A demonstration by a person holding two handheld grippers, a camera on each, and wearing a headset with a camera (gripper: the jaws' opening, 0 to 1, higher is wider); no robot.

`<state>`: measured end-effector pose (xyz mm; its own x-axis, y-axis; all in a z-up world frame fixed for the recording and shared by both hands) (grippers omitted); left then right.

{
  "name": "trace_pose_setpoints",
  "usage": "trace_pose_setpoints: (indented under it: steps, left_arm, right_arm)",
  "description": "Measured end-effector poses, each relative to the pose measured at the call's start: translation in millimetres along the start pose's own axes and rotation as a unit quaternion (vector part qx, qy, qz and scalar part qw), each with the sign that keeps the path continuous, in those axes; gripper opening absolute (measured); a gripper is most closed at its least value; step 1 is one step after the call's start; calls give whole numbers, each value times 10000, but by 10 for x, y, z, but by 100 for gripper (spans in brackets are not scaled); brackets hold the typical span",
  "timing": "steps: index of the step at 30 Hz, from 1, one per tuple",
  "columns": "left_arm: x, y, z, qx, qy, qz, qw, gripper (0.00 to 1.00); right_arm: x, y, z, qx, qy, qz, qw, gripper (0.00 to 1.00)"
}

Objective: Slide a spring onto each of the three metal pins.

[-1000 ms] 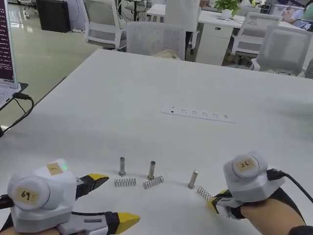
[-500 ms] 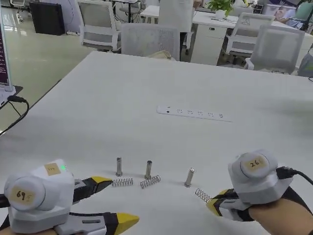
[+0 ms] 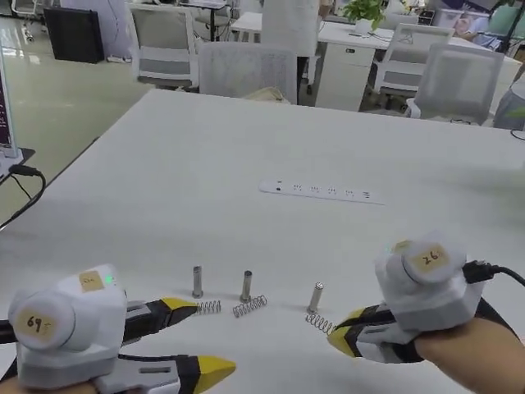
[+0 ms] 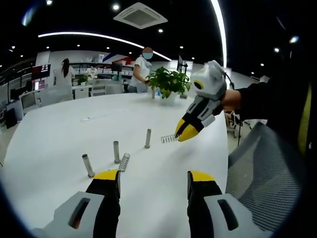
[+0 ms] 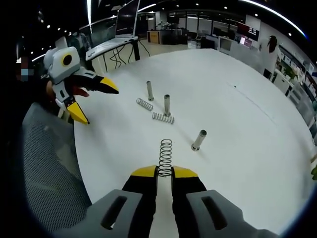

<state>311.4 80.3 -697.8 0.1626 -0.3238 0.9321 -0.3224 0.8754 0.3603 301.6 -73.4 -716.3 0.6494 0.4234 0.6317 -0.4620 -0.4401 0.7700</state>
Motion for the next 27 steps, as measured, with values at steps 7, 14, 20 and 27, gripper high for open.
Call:
trace_pose_setpoints:
  steps: [7, 14, 20, 27]
  left_arm:
    - [97, -55, 55, -213, -167, 24, 9996, 47]
    - [171, -79, 101, -362, -199, 103, 9991, 44]
    - [208, -93, 173, -551, -319, 101, 9979, 40]
    - [253, -120, 317, -854, -444, 88, 9953, 37]
  right_arm:
    - [110, 43, -126, 306, 211, 63, 9993, 8]
    - [198, 104, -332, 732, 758, 65, 9944, 8]
    - [259, 158, -479, 1063, 1244, 75, 9865, 8]
    - [299, 211, -623, 1346, 1712, 63, 9760, 8]
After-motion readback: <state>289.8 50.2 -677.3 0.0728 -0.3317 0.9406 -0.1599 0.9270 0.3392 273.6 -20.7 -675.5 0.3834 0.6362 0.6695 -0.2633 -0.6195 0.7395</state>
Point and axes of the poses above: the centre of the closed fingertips' face, and the gripper's own axes: y roughly backward along the fingers, z roughly to its right, x roughly out of its top, the point moved 2 cm from there along y, roughly backward along the fingers, and after that the axes turned 5 degrees about -y, right-handed, at the moved point
